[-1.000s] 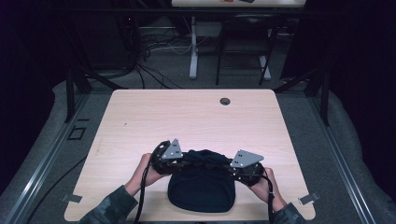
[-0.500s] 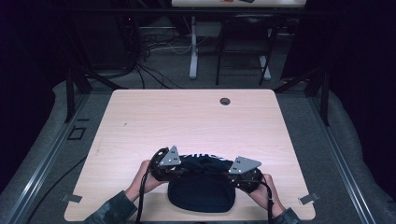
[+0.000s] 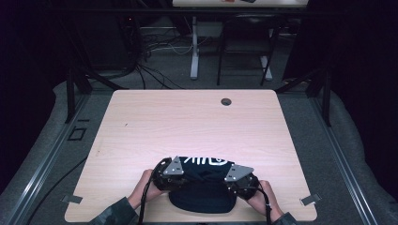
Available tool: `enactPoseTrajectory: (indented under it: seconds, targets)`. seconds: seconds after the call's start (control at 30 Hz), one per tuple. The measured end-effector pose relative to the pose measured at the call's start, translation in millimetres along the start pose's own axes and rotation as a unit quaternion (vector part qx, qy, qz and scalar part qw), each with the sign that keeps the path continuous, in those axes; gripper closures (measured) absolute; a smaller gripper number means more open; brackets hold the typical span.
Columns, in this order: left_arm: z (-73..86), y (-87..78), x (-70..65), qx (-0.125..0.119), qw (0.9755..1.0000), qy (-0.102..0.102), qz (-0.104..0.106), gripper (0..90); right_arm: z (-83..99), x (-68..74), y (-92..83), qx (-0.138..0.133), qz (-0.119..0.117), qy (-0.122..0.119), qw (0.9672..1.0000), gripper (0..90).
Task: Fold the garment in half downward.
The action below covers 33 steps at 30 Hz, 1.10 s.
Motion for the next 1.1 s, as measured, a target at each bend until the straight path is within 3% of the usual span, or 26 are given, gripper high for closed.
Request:
enactPoseTrajectory:
  seconds: [0.37,0.63,1.1]
  targets:
    - [5.4,9.0,3.9,0.003,0.9995,-0.005,-0.03,65.8,-0.4,-6.2,17.3,0.004,0.023,-0.006,0.9997,76.9]
    - [3.9,14.9,20.4,-0.001,0.9986,-0.02,-0.05,66.0,-9.2,-20.2,30.7,0.014,0.046,-0.005,0.9988,76.8]
    - [0.6,23.9,47.6,-0.009,0.9968,-0.049,-0.063,65.9,-18.7,-44.4,48.9,0.005,0.053,0.032,0.9981,76.5]
Point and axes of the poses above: each handheld gripper's, and its own axes: y roughly forward along the jaws, z roughly out of its underside, x roughly to its left, the point moved 1 cm from there along y, roughly forward along the jaws
